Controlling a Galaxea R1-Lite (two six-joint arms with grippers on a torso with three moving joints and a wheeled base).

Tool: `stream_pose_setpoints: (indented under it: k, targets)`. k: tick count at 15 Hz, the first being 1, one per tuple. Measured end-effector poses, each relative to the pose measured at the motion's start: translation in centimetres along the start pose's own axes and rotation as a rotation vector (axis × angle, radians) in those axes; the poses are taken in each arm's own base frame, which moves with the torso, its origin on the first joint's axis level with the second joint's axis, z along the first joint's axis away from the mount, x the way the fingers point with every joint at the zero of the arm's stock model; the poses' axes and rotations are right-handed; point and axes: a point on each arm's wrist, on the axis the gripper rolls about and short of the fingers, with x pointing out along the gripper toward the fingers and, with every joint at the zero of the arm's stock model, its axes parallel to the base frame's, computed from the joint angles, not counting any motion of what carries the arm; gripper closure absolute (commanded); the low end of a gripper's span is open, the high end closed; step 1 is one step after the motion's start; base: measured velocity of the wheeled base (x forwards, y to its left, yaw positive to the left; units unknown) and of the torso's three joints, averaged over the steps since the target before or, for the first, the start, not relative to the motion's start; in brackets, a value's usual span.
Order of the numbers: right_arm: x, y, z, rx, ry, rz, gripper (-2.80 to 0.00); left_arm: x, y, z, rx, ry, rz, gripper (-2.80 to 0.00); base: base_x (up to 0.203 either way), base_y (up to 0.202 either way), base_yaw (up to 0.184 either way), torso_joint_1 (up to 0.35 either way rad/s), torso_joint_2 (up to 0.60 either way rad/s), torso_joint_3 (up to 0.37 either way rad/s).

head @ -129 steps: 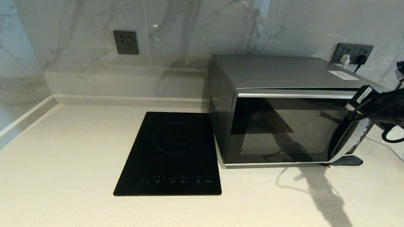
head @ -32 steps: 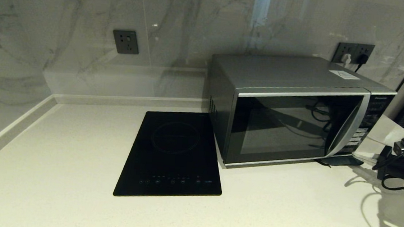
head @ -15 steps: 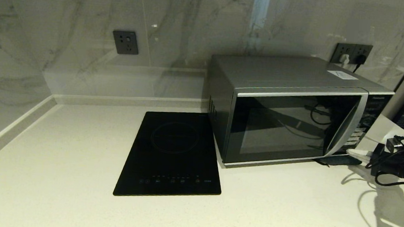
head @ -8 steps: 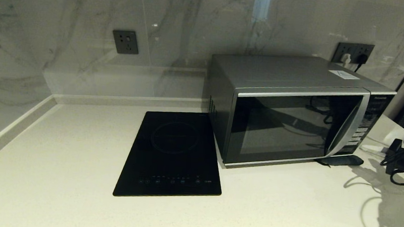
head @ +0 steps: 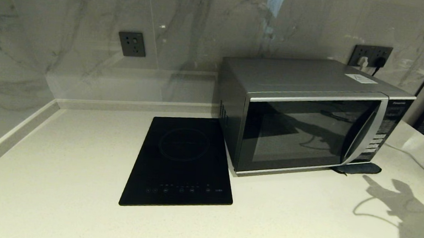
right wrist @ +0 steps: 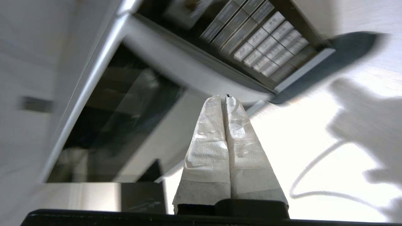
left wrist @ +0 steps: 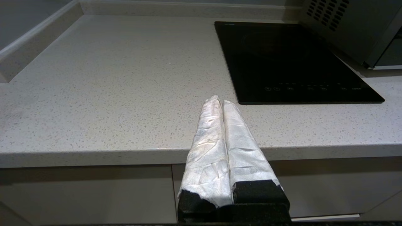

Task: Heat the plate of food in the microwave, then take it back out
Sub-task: Open the microwave oven

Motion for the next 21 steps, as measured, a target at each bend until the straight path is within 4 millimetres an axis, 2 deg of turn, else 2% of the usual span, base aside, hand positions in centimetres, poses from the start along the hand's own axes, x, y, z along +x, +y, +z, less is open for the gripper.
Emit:
stream_pose_setpoints:
  k: [3,6,9,13,15,17,19,21]
  targets:
    - [-5.4,4.9,-2.5,-0.116,-0.053,-0.121,0.0,0.0,0.0,0.0,0.0,0.0,0.0,0.0,0.0,0.0,0.0,0.0,0.0,0.0]
    - [-9.2,9.8,-6.9,-0.288,-0.074,-0.203,0.0,0.0,0.0,0.0,0.0,0.0,0.0,0.0,0.0,0.0,0.0,0.0,0.0,0.0]
    - [-14.2,12.6,-11.0,-0.444,-0.148,-0.236,0.0,0.0,0.0,0.0,0.0,0.0,0.0,0.0,0.0,0.0,0.0,0.0,0.0,0.0]
    - [-22.0,12.6,-15.0,-0.532,-0.322,-0.211,0.0,0.0,0.0,0.0,0.0,0.0,0.0,0.0,0.0,0.0,0.0,0.0,0.0,0.0]
    - [-26.0,11.8,-17.3,-0.568,-0.415,-0.18,0.0,0.0,0.0,0.0,0.0,0.0,0.0,0.0,0.0,0.0,0.0,0.0,0.0,0.0]
    - [-29.1,10.5,-19.8,-0.588,-0.453,-0.165,0.0,0.0,0.0,0.0,0.0,0.0,0.0,0.0,0.0,0.0,0.0,0.0,0.0,0.0]
    - [-30.8,9.0,-21.5,-0.575,-0.411,-0.157,0.0,0.0,0.0,0.0,0.0,0.0,0.0,0.0,0.0,0.0,0.0,0.0,0.0,0.0]
    - [-31.4,8.1,-22.1,-0.593,-0.39,-0.125,0.0,0.0,0.0,0.0,0.0,0.0,0.0,0.0,0.0,0.0,0.0,0.0,0.0,0.0]
